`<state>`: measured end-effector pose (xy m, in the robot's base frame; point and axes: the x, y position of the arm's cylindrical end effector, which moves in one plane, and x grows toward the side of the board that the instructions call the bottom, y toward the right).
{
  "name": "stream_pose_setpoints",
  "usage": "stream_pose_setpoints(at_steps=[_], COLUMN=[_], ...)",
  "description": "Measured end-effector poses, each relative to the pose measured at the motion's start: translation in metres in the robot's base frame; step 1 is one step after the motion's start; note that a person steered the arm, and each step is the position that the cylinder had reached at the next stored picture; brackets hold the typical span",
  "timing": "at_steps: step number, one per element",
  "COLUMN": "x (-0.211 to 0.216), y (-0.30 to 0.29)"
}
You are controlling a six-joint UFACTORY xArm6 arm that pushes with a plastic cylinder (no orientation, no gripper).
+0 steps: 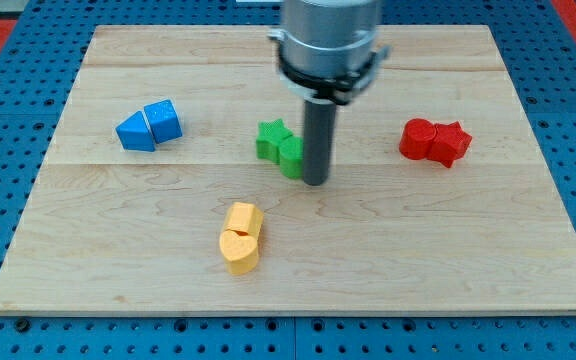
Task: Move green circle into green star
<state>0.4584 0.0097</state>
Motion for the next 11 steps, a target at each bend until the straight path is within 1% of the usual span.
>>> stream_pose_setpoints(at_steps=[1,2,3,4,5,6,7,8,9,10,11], x=[0.018,0.020,-0.004,-0.021,-0.021,-0.035,-0.041,-0.030,-0.077,-0.093,-0.069], y=[-0.002,-0.061,-0.106,-0.112,-0.112,-0.118,-0.144,-0.178,-0.182,-0.226,-0.237])
